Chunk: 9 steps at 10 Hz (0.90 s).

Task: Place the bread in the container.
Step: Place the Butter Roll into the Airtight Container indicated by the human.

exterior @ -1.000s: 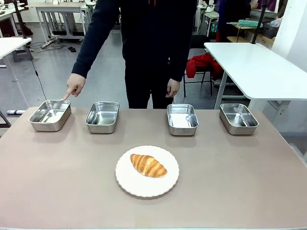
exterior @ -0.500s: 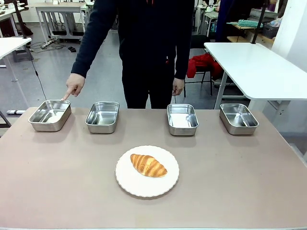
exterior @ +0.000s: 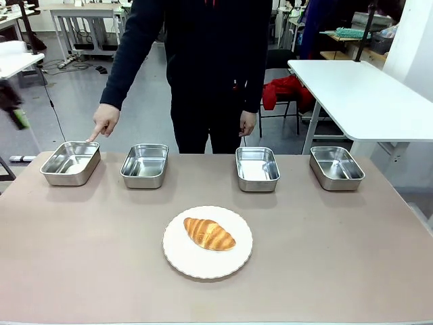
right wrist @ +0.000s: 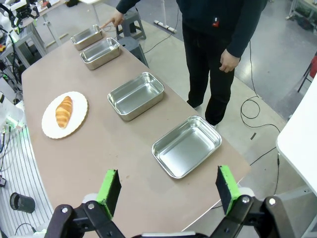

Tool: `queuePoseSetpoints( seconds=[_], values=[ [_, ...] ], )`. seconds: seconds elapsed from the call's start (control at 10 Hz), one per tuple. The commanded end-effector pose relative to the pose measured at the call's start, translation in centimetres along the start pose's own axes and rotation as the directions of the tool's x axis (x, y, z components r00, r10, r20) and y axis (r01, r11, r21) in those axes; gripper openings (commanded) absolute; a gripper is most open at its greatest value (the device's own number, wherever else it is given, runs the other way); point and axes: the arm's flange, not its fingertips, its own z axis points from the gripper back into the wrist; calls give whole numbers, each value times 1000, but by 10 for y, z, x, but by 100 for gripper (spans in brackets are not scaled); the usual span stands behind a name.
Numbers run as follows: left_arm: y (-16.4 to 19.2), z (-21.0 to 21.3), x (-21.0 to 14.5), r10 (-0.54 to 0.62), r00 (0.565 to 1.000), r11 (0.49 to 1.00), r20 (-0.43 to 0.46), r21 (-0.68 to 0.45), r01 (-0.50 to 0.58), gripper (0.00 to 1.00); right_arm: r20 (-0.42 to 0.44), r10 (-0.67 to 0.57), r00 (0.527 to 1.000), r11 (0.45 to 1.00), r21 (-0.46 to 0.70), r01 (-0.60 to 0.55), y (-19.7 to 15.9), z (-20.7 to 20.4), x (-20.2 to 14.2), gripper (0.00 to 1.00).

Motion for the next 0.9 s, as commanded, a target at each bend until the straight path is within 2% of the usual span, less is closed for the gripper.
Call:
queuePoseSetpoints(
  seconds=[0.0,0.1,0.2,0.3,0.4,0.5,0.6,0.8],
  values=[
    [13,-28,39,-133,989,991,-61,8,134,100,9,5,1000,1000,0,-5,1,1,2,100],
    [14,-54,92,-223,967,969,-124,79,233,100,9,5,1000,1000,0,-5,1,1,2,100],
    [16,-75,124,-269,949,950,-164,117,290,100,9,5,1000,1000,0,-5,1,1,2,100],
    [19,-93,140,-299,940,943,-166,99,318,100,9,5,1000,1000,0,-5,1,1,2,100],
    [26,-107,150,-305,942,941,-138,106,320,100,9,5,1000,1000,0,-5,1,1,2,100],
    [31,-115,141,-282,944,958,-168,7,287,100,9,5,1000,1000,0,-5,1,1,2,100],
    [24,-96,163,-316,934,939,-165,85,333,100,9,5,1000,1000,0,-5,1,1,2,100],
    [24,-96,163,-316,934,939,-165,85,333,100,9,5,1000,1000,0,-5,1,1,2,100]
  ],
)
